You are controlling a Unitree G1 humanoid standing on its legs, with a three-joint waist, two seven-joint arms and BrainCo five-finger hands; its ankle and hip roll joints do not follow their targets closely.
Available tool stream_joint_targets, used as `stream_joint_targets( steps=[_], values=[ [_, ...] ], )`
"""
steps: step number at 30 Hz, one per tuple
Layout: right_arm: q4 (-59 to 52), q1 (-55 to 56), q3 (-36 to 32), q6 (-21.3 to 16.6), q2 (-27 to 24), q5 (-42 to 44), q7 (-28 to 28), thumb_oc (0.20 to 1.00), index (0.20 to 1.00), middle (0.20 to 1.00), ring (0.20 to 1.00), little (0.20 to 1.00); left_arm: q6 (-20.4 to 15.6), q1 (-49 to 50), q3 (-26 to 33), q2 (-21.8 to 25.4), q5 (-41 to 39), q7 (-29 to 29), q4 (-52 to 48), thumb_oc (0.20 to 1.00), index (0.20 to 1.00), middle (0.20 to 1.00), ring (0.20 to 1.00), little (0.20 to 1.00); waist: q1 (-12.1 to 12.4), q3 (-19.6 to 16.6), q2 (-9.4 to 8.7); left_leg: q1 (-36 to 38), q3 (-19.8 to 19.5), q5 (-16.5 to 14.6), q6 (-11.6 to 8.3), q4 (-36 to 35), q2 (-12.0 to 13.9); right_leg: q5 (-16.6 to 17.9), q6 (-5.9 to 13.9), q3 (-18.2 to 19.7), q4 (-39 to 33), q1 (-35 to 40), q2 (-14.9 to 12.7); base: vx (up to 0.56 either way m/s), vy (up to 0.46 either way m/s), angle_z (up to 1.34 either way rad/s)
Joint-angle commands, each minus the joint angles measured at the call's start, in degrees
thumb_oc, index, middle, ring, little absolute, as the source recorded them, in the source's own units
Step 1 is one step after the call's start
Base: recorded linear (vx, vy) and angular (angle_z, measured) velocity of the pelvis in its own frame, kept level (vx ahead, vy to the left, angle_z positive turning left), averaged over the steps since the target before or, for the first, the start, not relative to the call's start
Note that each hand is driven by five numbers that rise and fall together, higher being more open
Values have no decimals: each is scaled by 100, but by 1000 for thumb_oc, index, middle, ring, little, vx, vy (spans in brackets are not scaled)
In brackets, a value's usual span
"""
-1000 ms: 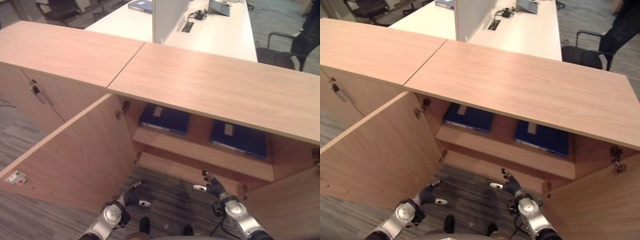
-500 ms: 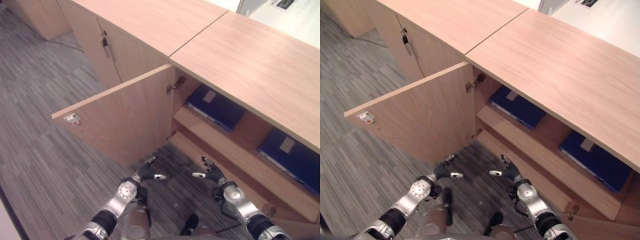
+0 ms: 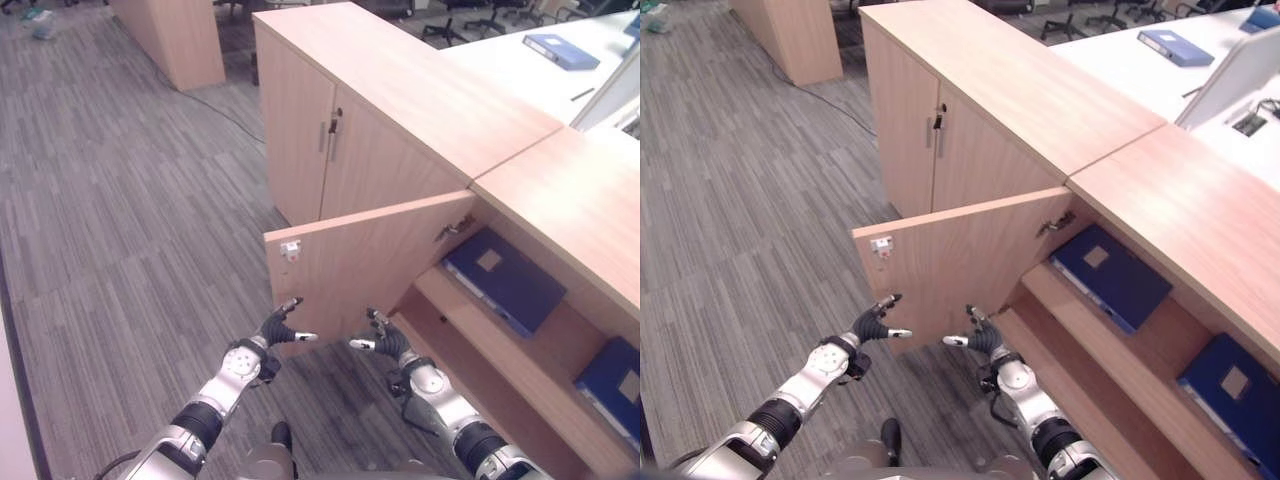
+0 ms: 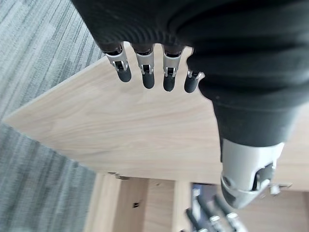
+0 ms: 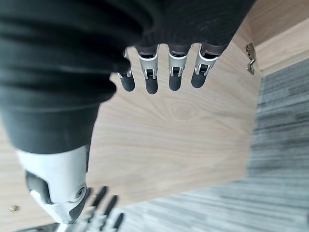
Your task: Put the empty folder in the office cabinet
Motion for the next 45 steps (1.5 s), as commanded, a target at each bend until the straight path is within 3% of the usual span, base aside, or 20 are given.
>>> stream_joint_targets(
  steps=[1, 9, 19, 20, 21, 22, 23, 24, 25, 34, 45],
  values=[
    [-208, 34, -174, -213, -238, 128, -71, 1000, 1000, 1000, 1000, 1000, -317, -133, -149, -88, -88, -27, -178, 1000, 1000, 1000, 1000, 1000, -45, -110, 189, 86, -558, -496, -446, 44, -39, -66, -231, 294, -473, -165, 363, 105, -9, 110],
    [-78, 300, -288, -266, -218, 142, -34, 1000, 1000, 1000, 1000, 1000, -429, 75, 27, -119, -344, -36, -392, 1000, 1000, 1000, 1000, 1000, -67, -240, 84, 52, -699, -479, -493, -59, -53, 133, -189, 412, -1128, 139, 413, 34, -45, 38],
    [5, 526, -337, -228, -156, 91, -44, 1000, 1000, 1000, 1000, 1000, -489, 201, 123, -91, -335, 53, -744, 1000, 1000, 1000, 1000, 1000, -123, -362, 58, 205, -737, -501, -524, -184, -30, 138, -189, 312, -1325, 282, 385, 15, -29, -2],
    [-56, 714, -685, -224, -316, 169, 163, 1000, 1000, 1000, 1000, 1000, 169, 1079, 1915, 278, -1555, -318, 1260, 1000, 1000, 1000, 1000, 1000, -22, -351, 130, 250, -729, -488, -536, -192, -27, 144, -199, 281, -1356, 325, 379, -2, -3, -5],
    [-59, 710, -680, -222, -316, 170, 163, 1000, 1000, 1000, 1000, 1000, 165, 1075, 1923, 280, -1557, -325, 1266, 1000, 1000, 1000, 1000, 1000, -38, -367, 124, 216, -736, -467, -532, -189, -35, 169, -196, 273, -1371, 305, 373, 2, 4, -43],
    [-178, 977, -910, -234, -314, 124, 45, 1000, 1000, 1000, 1000, 1000, -295, 1570, 2000, 39, -1669, 47, 360, 1000, 1000, 1000, 1000, 1000, 46, -379, 156, 214, -794, -479, -539, -176, -54, 186, -196, 182, -1397, 343, 339, 1, -9, -37],
    [-181, 983, -909, -233, -315, 124, 45, 1000, 1000, 1000, 1000, 1000, -292, 1578, 2000, 38, -1668, 49, 354, 1000, 1000, 1000, 1000, 1000, 43, -383, 158, 215, -797, -480, -539, -177, -53, 186, -196, 179, -1399, 346, 339, 23, -17, -21],
    [-63, 1060, -1073, -216, -428, 147, 234, 1000, 1000, 1000, 1000, 1000, -72, 1663, 2547, 278, -1687, -507, 1422, 1000, 1000, 1000, 1000, 1000, 57, -392, 202, 276, -782, -491, -554, -188, -39, 161, -198, 148, -1417, 407, 336, 20, 1, 37],
    [-55, 1029, -1086, -294, -359, 173, 134, 1000, 1000, 1000, 1000, 1000, -242, 1484, 2612, 212, -1916, -189, 1405, 1000, 1000, 1000, 1000, 1000, 47, -433, 201, 259, -790, -475, -557, -182, -48, 184, -204, 141, -1440, 401, 325, 27, -6, 51],
    [846, 1077, -1263, -210, -416, 141, 22, 1000, 1000, 1000, 1000, 1000, -190, 1349, 2785, -115, -1483, 93, 2489, 1000, 1000, 1000, 1000, 1000, -44, -499, 197, 385, -740, -474, -611, -253, 48, 143, -282, 130, -1569, 507, 404, 9, -10, 4],
    [1245, 1013, -1254, -199, -294, 303, -49, 1000, 1000, 1000, 1000, 1000, -162, 1455, 2689, -397, -1362, 212, 2763, 1000, 1000, 1000, 1000, 1000, -1, -528, 202, 429, -758, -474, -633, -269, 93, 139, -321, 184, -1671, 579, 457, -1, -14, -5]
  ],
)
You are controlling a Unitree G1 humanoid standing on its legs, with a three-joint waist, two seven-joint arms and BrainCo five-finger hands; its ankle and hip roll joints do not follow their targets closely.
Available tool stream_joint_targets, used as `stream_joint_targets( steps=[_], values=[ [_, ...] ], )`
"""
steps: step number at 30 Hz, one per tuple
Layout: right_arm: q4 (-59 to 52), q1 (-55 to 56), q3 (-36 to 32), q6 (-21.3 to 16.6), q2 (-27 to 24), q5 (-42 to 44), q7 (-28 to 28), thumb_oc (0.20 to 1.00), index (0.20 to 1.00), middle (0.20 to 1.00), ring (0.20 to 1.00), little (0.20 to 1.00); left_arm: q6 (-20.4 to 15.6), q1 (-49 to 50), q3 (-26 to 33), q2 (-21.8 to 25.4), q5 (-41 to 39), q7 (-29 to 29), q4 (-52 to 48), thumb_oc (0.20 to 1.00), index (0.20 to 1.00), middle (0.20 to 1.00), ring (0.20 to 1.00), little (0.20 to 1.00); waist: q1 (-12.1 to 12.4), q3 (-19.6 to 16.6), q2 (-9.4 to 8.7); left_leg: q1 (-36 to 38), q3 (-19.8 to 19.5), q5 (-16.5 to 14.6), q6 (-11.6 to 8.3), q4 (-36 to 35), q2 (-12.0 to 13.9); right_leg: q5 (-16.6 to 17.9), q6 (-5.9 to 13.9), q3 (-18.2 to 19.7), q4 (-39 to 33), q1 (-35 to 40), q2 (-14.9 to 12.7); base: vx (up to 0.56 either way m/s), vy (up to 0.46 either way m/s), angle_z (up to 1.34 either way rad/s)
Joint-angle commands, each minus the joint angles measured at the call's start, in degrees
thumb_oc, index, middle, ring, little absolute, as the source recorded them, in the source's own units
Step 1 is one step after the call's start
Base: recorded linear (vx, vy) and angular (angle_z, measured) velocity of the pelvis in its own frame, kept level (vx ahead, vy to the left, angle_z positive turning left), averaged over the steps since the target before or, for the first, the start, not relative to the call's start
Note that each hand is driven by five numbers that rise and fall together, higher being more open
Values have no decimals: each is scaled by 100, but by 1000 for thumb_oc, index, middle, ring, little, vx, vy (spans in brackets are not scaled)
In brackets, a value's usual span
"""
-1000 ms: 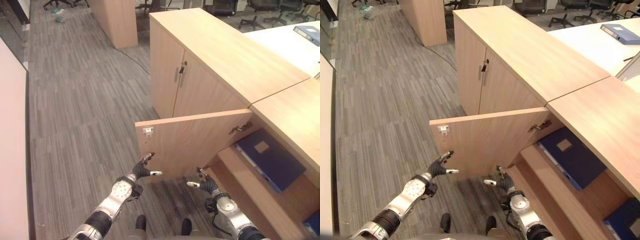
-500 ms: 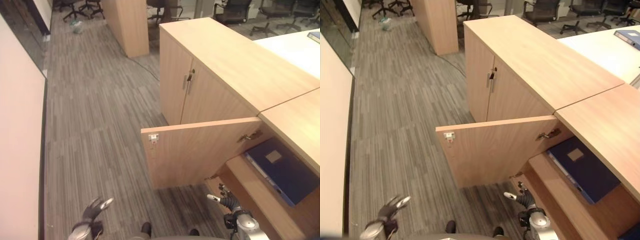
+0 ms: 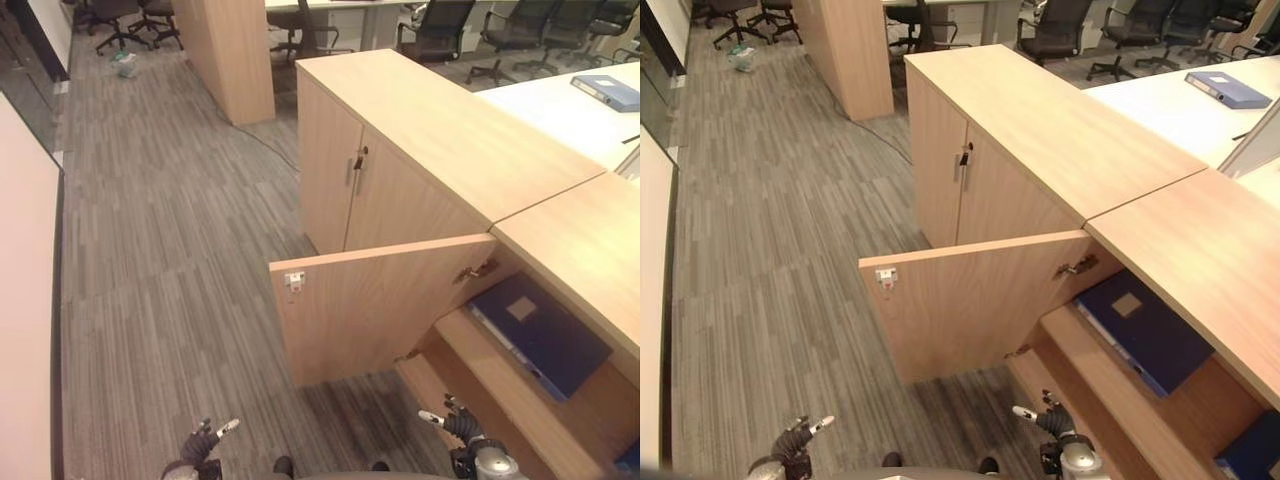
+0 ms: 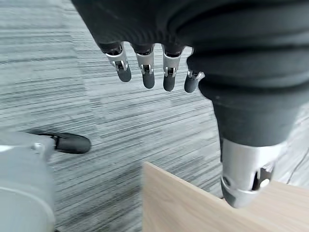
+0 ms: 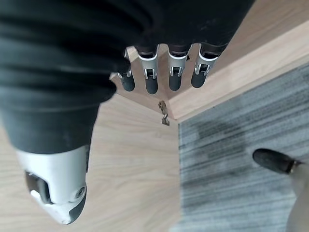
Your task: Put the empty folder in the office cabinet
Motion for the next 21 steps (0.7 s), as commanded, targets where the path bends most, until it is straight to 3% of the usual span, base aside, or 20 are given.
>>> stream_joint_targets(
  steps=[1, 21],
  values=[
    [-165, -295, 111, -190, 47, 220, -95, 1000, 1000, 1000, 1000, 1000, -206, -444, -88, -27, 102, 111, 9, 1000, 1000, 1000, 1000, 1000, 97, 62, 35, -38, -271, -447, -95, 175, 46, -438, 397, -8, 590, -7, -330, 0, 0, 0],
    [-267, -391, 372, -149, 91, 65, -71, 1000, 1000, 1000, 1000, 1000, -518, -848, -1139, 42, 405, 118, -2035, 1000, 1000, 1000, 1000, 1000, 20, 33, -17, 19, -214, -439, -125, 134, 108, -381, 411, 65, 511, 20, -289, -3, 0, -3]
  ],
)
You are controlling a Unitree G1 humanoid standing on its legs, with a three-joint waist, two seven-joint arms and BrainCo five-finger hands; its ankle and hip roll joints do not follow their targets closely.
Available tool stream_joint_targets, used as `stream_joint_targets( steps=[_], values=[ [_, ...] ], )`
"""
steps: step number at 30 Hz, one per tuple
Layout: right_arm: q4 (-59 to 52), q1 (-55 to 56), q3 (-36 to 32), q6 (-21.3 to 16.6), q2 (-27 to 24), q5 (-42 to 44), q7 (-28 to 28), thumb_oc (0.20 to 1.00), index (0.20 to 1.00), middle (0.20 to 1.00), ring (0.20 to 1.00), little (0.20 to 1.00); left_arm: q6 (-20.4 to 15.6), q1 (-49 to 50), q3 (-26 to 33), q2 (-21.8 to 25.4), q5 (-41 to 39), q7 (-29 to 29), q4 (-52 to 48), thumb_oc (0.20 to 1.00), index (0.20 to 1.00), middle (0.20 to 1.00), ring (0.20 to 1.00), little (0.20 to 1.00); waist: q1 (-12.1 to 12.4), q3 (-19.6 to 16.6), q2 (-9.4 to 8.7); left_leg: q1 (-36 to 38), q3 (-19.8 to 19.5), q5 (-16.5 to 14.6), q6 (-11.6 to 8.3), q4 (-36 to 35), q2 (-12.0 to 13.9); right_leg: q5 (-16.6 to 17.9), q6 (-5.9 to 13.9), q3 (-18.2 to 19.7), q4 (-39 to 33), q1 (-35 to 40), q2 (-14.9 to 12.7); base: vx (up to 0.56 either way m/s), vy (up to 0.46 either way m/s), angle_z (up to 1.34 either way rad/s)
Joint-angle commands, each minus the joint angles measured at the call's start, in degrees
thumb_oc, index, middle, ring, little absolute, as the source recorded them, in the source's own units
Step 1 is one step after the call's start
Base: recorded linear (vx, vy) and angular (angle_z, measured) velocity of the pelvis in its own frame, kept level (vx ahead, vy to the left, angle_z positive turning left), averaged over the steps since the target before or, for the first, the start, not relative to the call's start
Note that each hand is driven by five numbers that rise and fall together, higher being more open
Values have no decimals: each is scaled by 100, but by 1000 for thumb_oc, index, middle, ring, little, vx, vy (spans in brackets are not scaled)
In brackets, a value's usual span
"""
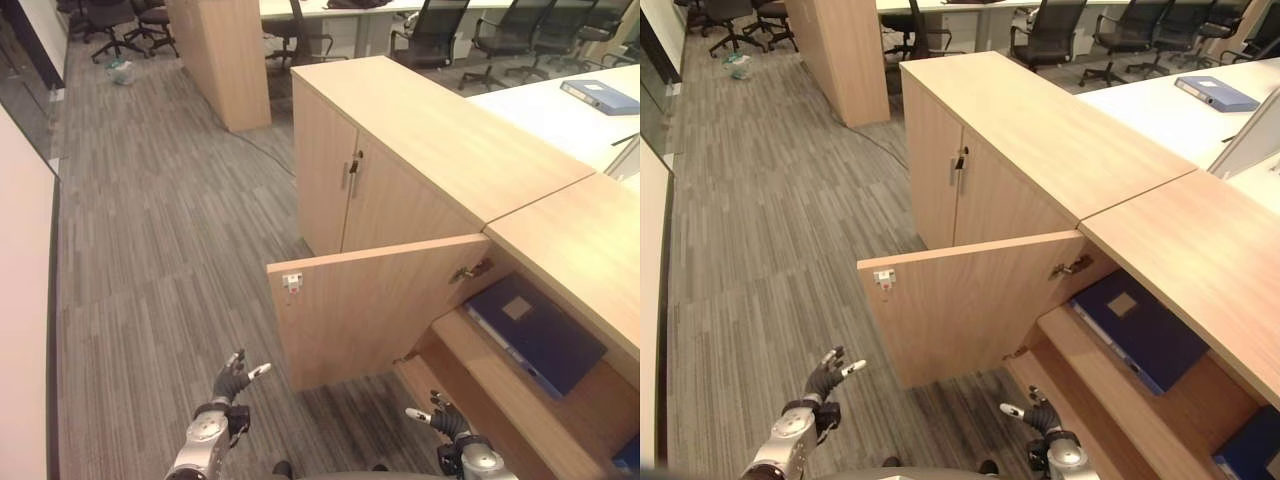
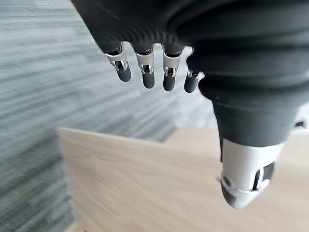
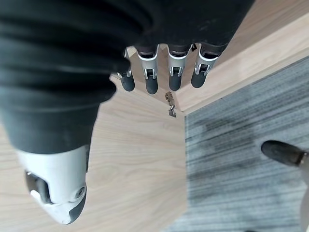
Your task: Put the empty folder in the office cabinet
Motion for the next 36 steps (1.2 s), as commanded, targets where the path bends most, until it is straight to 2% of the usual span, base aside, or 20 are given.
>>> stream_joint_targets(
  steps=[1, 10, 11, 12, 13, 14, 17, 21, 36],
  values=[
    [-207, -279, 115, -152, -56, 71, 1, 1000, 1000, 1000, 1000, 1000, -268, -463, -174, 98, 226, -78, 10, 1000, 1000, 1000, 1000, 1000, 41, 23, 36, -117, -338, -436, -133, 131, 113, -439, 446, -70, 513, -17, -291, 1, 8, -5],
    [-127, -257, 61, -148, -93, 63, 24, 1000, 1000, 1000, 1000, 1000, -328, -617, -648, 206, 410, -347, -578, 1000, 1000, 1000, 1000, 1000, -62, 51, 23, -92, -304, -473, -108, 135, 105, -425, 475, 27, 562, -87, -315, 3, 9, -4],
    [-192, -222, 17, -165, -282, 59, 177, 1000, 1000, 1000, 1000, 1000, -257, -1101, -486, 955, 292, -691, -509, 1000, 1000, 1000, 1000, 1000, -159, -2, 62, -61, -240, -473, -121, 122, 106, -410, 501, 95, 572, -110, -322, 59, 145, -8],
    [-168, -161, 297, -266, -362, 94, 576, 1000, 1000, 1000, 1000, 1000, -473, -1204, -655, 2077, 831, -1366, -23, 1000, 1000, 1000, 1000, 1000, -339, -58, 171, 44, -35, -494, -136, 102, 112, -356, 570, 254, 607, -157, -333, 60, 147, -35],
    [-470, 13, 15, -225, -524, 75, 598, 1000, 1000, 1000, 1000, 1000, -316, -1070, 268, 1934, -49, -1354, 225, 1000, 1000, 1000, 1000, 1000, -314, -75, 112, 37, -62, -500, -143, 113, 101, -361, 565, 270, 652, -184, -347, 44, 109, -92],
    [-334, 105, -67, -214, -513, 66, 615, 1000, 1000, 1000, 1000, 1000, -287, -1071, 492, 1928, -198, -1343, 360, 1000, 1000, 1000, 1000, 1000, -297, -91, 102, 50, -65, -516, -135, 114, 91, -366, 565, 270, 665, -178, -354, 17, 19, -84],
    [-140, 59, -100, -137, -439, 61, 637, 1000, 1000, 1000, 1000, 1000, -284, -1363, 416, 2131, -280, -1258, 22, 1000, 1000, 1000, 1000, 1000, -342, -81, 107, 95, -36, -538, -115, 111, 70, -351, 593, 281, 678, -163, -385, 21, 27, -4],
    [-111, 45, -104, -131, -423, 87, 631, 1000, 1000, 1000, 1000, 1000, -282, -1467, 445, 2167, -297, -1203, 109, 1000, 1000, 1000, 1000, 1000, -365, -81, 112, 108, -27, -546, -105, 114, 66, -349, 598, 292, 690, -174, -395, 7, 15, -2],
    [36, -21, -276, -87, -428, 74, 602, 1000, 1000, 1000, 1000, 1000, -244, -1062, 590, 1747, -223, -1167, 300, 1000, 1000, 1000, 1000, 1000, -322, -66, 123, 131, -51, -562, -75, 124, 39, -377, 590, 286, 719, -152, -425, 1, 3, -1]
  ],
)
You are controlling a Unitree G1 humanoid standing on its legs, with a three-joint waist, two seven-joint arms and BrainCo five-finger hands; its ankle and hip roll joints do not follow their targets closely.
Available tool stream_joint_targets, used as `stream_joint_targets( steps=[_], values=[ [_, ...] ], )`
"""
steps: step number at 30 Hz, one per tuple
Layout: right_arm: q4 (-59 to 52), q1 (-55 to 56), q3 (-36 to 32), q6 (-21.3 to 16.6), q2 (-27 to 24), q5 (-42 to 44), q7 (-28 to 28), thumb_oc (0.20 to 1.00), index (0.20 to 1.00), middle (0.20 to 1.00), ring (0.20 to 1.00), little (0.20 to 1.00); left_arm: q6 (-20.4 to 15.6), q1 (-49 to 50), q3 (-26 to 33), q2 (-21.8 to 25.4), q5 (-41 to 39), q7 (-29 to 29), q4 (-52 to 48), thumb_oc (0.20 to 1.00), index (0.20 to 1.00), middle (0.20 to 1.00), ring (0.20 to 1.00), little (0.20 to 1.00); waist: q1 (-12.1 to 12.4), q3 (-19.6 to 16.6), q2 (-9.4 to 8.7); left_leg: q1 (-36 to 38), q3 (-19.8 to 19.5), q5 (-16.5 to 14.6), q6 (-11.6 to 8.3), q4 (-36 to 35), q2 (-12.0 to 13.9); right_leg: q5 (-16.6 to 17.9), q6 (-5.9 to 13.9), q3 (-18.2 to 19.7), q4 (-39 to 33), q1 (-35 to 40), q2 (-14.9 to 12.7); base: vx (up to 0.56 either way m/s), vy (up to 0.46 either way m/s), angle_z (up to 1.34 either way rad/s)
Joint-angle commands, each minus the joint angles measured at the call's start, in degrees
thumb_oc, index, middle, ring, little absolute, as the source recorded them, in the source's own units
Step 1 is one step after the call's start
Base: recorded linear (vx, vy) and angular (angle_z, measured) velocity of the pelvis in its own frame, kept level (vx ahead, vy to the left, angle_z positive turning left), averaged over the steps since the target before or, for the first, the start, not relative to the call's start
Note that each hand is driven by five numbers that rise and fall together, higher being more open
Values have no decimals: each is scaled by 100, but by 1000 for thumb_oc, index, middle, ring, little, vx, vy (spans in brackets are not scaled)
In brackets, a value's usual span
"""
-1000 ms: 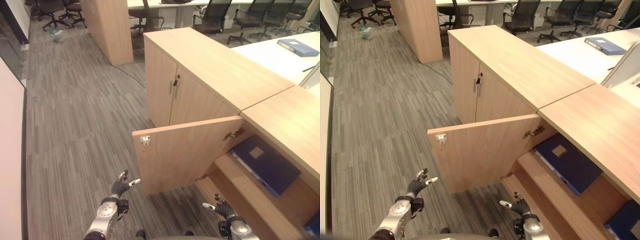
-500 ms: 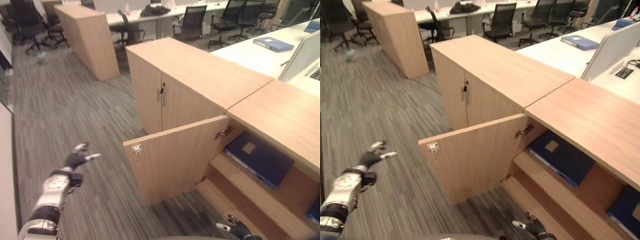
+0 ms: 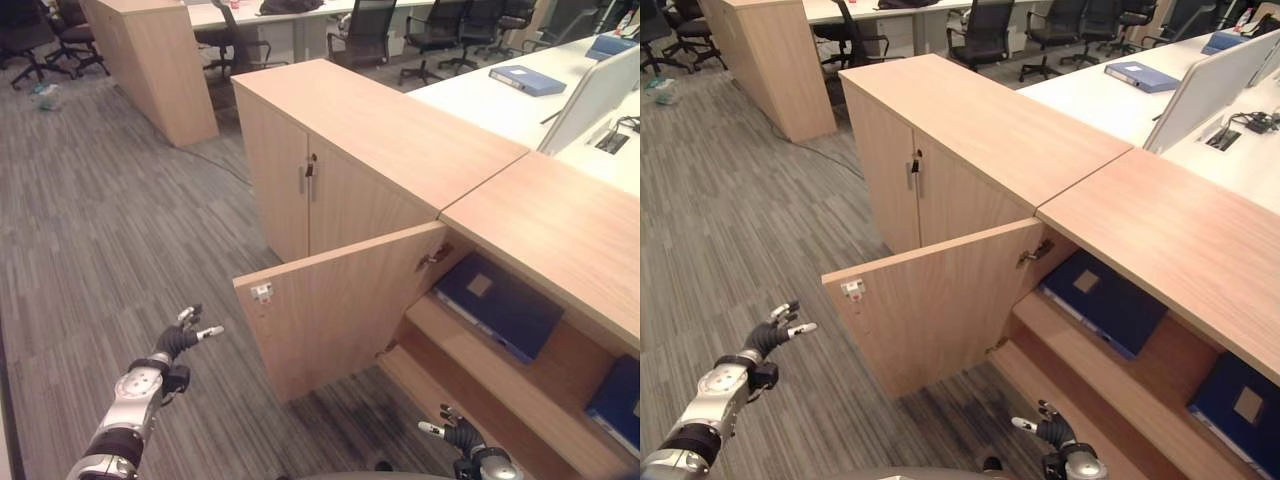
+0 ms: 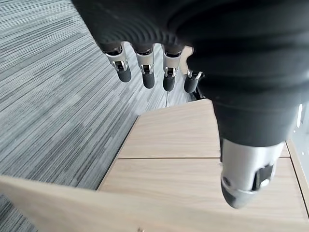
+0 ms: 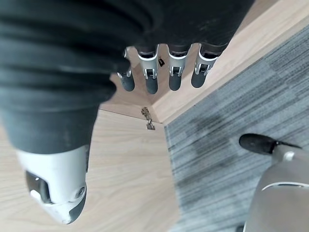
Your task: Put the empty folder in the office cabinet
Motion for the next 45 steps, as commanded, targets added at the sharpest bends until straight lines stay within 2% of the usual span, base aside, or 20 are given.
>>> stream_joint_targets(
  steps=[1, 15, 25, 33, 45],
  values=[
    [-26, -305, -14, -163, -136, 79, -16, 1000, 1000, 1000, 1000, 1000, -245, -444, 65, 45, -34, 58, 133, 1000, 1000, 1000, 1000, 1000, 131, 31, 127, -99, -587, -391, -162, 134, 164, -489, 424, -15, 691, -170, -241, 0, 0, 0],
    [-45, -374, 99, -122, -96, 13, 13, 1000, 1000, 1000, 1000, 1000, -211, -550, -346, -216, -46, -142, -170, 1000, 1000, 1000, 1000, 1000, 106, 38, 114, -90, -598, -405, -144, 131, 162, -493, 421, -7, 717, -185, -246, 0, 0, 0],
    [-29, -312, 208, -90, -72, -1, 62, 1000, 1000, 1000, 1000, 1000, -194, -973, -912, -225, 100, -314, -469, 1000, 1000, 1000, 1000, 1000, 7, 26, 106, -40, -537, -425, -134, 125, 167, -488, 443, 59, 771, -219, -250, -2, 0, -1],
    [9, -306, 335, -75, -74, -4, 93, 1000, 1000, 1000, 1000, 1000, -197, -1510, -1372, -256, 258, -346, -462, 1000, 1000, 1000, 1000, 1000, -140, 31, 106, -10, -334, -440, -108, 115, 142, -392, 513, 182, 798, -332, -281, -16, 6, -11],
    [-47, -250, 323, -50, -81, 43, 108, 1000, 1000, 1000, 1000, 1000, -186, -1811, -1643, -416, 348, -388, -400, 1000, 1000, 1000, 1000, 1000, -361, 125, 75, -21, 2, -452, -65, 129, 65, -207, 632, 420, 854, -580, -354, -25, 27, -12]
  ],
)
